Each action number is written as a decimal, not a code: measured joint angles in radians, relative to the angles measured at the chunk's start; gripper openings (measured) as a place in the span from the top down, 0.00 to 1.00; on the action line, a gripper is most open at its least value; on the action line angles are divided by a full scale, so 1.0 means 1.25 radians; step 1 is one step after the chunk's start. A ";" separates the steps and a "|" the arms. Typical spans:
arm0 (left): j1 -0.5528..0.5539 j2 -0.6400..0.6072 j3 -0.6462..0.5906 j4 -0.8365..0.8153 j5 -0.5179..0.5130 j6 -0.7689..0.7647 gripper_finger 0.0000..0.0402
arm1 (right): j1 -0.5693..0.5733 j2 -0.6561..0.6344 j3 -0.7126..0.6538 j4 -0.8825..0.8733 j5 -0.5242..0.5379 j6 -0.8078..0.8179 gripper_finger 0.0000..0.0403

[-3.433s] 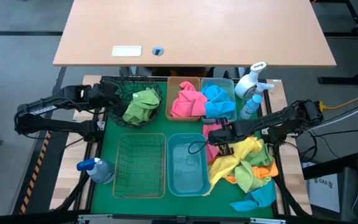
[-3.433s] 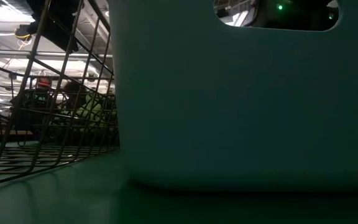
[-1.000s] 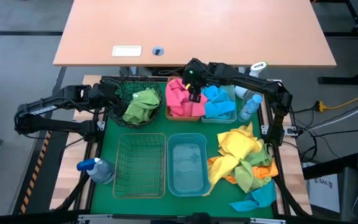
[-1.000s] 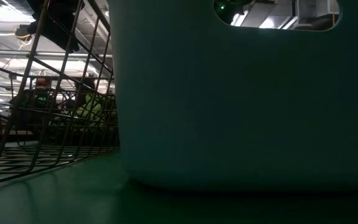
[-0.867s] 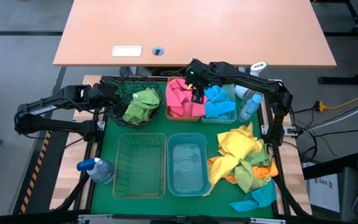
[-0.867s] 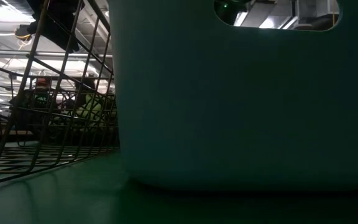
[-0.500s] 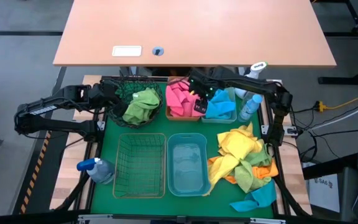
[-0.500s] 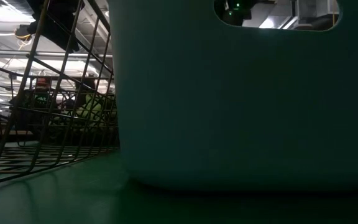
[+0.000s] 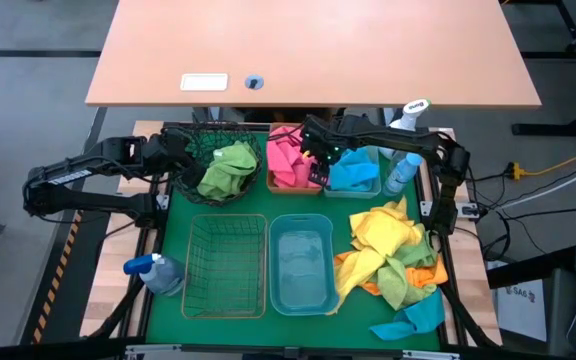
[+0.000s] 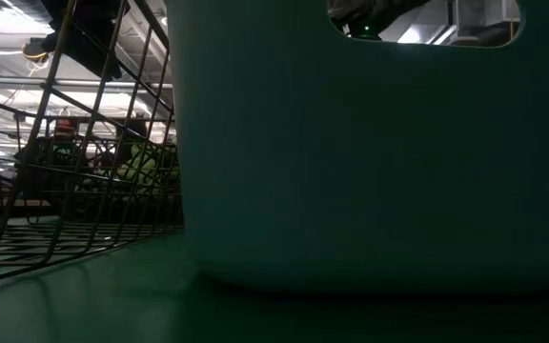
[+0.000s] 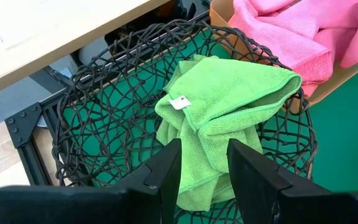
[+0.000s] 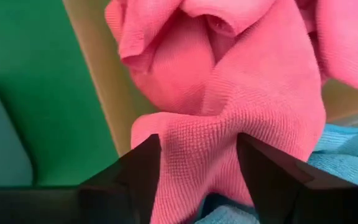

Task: Sort microfiber towel by color & place in baskets
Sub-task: Adjust the pink towel in the orange bin

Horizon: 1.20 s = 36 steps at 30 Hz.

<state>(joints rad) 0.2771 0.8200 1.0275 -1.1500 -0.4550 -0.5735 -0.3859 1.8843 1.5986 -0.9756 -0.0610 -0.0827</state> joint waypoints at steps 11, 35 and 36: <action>0.000 0.000 0.000 0.000 0.000 0.000 0.69 | 0.000 0.000 0.000 0.025 -0.051 -0.026 0.97; 0.000 0.000 0.000 0.000 0.000 0.000 0.69 | -0.006 0.021 0.111 0.194 0.005 -0.106 0.97; -0.001 0.000 0.000 0.000 0.000 0.000 0.69 | -0.006 0.020 0.112 0.196 0.007 -0.106 0.95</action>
<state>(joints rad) 0.2764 0.8204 1.0275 -1.1496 -0.4549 -0.5735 -0.3931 1.9099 1.7382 -0.7311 -0.0521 -0.2150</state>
